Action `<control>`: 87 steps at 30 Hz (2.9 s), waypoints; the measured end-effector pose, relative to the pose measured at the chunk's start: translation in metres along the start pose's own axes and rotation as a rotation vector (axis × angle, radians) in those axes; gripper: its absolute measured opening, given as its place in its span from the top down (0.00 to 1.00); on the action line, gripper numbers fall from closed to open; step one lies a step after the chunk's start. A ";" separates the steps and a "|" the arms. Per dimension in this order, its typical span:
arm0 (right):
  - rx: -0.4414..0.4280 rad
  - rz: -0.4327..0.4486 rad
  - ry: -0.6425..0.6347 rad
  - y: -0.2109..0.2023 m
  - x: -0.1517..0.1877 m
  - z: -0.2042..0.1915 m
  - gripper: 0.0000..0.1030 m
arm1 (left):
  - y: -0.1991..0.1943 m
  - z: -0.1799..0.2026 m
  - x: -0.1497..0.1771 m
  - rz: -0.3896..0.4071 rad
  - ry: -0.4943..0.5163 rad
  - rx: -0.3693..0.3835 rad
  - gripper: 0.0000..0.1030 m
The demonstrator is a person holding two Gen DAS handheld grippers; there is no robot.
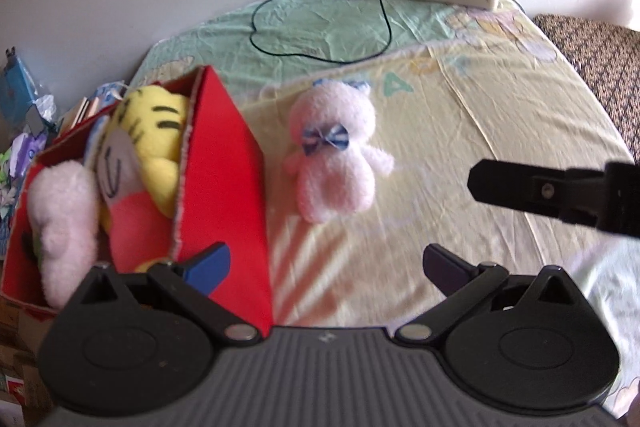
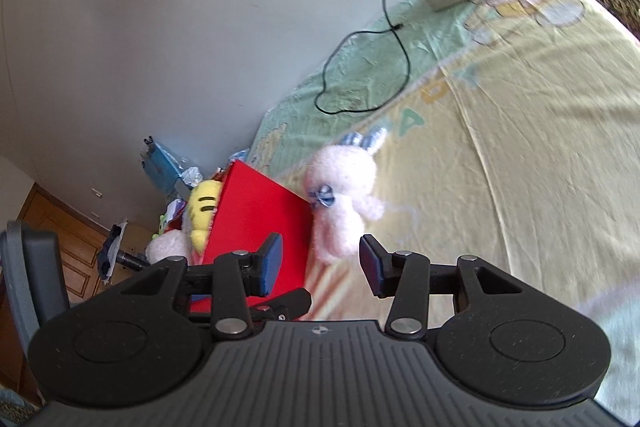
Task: Organize objects
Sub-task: 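Move the open right gripper back to the remaining pink bunny, then grasp the pink bunny with blue bow by its body with the right gripper, then lift the pink bunny and carry it over the red box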
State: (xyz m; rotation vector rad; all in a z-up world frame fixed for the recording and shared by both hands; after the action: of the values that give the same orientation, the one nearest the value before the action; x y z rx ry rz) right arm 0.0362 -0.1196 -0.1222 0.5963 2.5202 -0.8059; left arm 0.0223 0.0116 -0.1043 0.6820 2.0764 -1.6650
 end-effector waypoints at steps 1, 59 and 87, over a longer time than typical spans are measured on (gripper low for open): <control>0.007 -0.003 0.007 0.002 0.001 0.004 0.54 | 0.003 0.003 0.002 -0.001 0.012 0.004 0.01; -0.037 -0.268 0.110 0.011 0.039 0.062 0.64 | 0.006 0.029 0.043 0.032 -0.002 0.469 0.03; -0.165 -0.166 0.198 0.014 0.015 0.040 0.57 | 0.016 0.064 0.014 0.088 0.025 0.422 0.28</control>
State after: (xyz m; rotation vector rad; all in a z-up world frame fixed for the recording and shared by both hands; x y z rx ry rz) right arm 0.0419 -0.1300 -0.1652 0.4353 2.8136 -0.6121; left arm 0.0206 -0.0465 -0.1388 0.9110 1.6921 -2.0723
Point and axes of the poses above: each gripper's, at about its wrist camera, not at the fingertips, and y roughly the way its jaws point, z to its right, x to its underside, the point moved 8 cm from there along y, roughly the way its jaws point, and after that the axes turned 5 degrees about z, right-handed, at the moved point
